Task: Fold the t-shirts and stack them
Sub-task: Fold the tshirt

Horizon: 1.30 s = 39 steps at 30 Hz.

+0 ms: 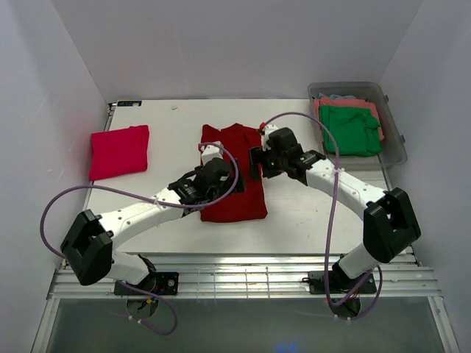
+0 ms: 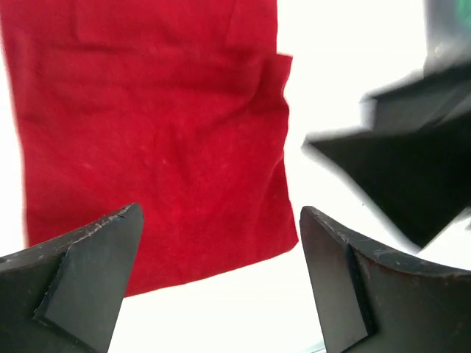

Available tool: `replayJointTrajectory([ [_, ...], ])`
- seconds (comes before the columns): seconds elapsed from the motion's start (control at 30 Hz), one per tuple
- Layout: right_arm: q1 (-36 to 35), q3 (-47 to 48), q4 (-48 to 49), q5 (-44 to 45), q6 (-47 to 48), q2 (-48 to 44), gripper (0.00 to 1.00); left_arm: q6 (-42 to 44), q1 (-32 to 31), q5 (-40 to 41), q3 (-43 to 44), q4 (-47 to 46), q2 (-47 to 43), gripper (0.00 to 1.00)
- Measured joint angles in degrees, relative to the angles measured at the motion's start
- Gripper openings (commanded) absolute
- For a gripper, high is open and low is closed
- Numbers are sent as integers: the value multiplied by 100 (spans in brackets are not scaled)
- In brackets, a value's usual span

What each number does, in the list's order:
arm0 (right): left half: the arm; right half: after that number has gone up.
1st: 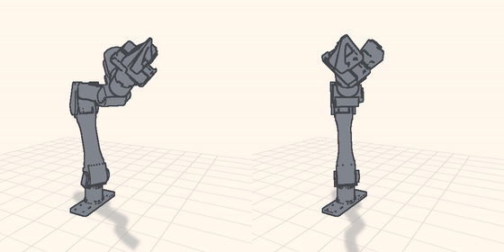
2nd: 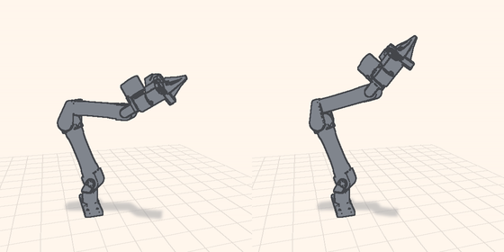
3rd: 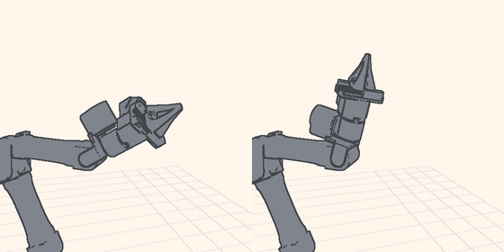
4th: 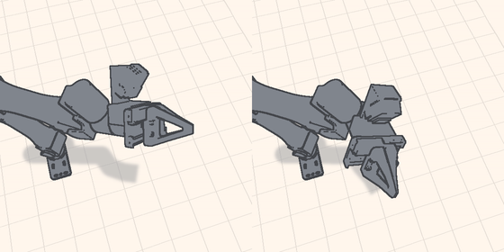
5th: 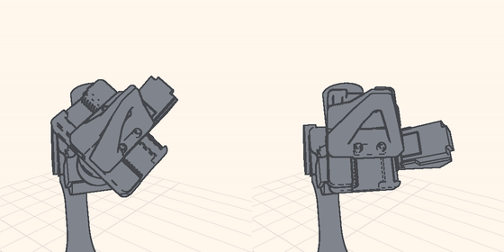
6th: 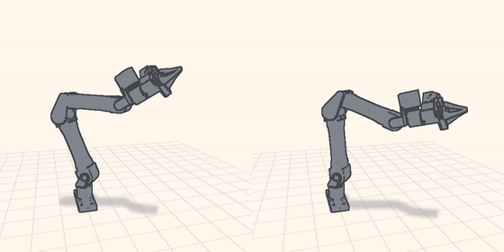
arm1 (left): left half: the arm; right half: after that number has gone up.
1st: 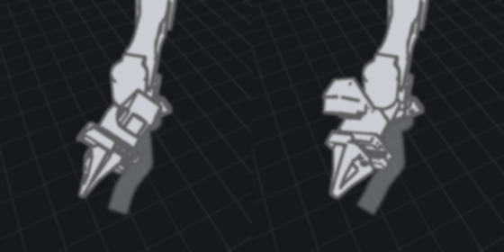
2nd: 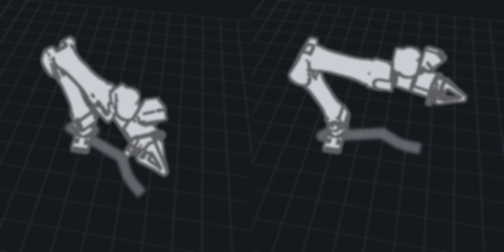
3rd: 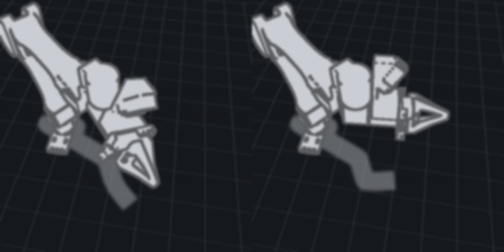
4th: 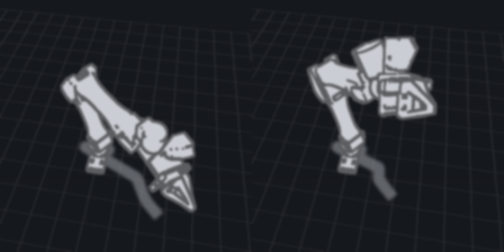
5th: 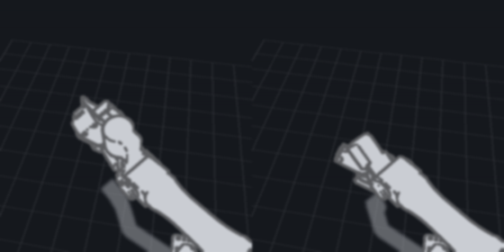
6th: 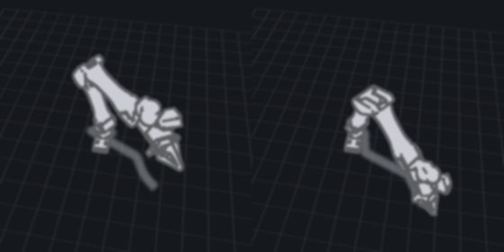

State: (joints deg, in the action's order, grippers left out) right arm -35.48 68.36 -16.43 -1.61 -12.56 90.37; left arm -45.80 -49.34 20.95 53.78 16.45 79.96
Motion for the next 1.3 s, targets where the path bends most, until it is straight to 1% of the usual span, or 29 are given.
replayJointTrajectory([
  [0.1,-160,-822,26,-142,-236,-350,78,72,50,116,72,297,-334,98],
  [0.17,-251,-1209,44,-199,-374,-407,78,83,107,83,-90,378,-490,98],
  [0.23,-337,-1611,76,-249,-511,-457,78,85,197,-68,-402,413,-634,98],
  [0.3,-404,-1937,109,-273,-658,-525,78,83,354,-278,-905,382,-800,98],
  [0.4,-472,-2245,240,-286,-831,-643,78,103,756,-708,-1711,236,-1137,98],
  [0.5,-494,-2430,411,-267,-973,-756,78,164,1185,-1008,-2186,149,-1447,98],
  [0.63,-505,-2573,662,-240,-1106,-815,78,254,1445,-1322,-2334,-225,-1521,98],
  [0.77,-503,-2717,863,-203,-1198,-817,78,269,1491,-1593,-2516,-721,-1493,98],
  [0.87,-507,-2815,979,-177,-1274,-817,77,232,1497,-1698,-2608,-870,-1346,98],
  [1.0,-509,-2973,1156,-153,-1344,-817,77,175,1502,-1692,-2608,-717,-1119,98],
  [1.17,-531,-3056,1320,-149,-1414,-813,76,125,1502,-1561,-2577,-505,-1143,98],
  [1.3,-608,-3064,1438,-151,-1432,-756,75,74,1502,-1545,-2590,-511,-1147,98],
])
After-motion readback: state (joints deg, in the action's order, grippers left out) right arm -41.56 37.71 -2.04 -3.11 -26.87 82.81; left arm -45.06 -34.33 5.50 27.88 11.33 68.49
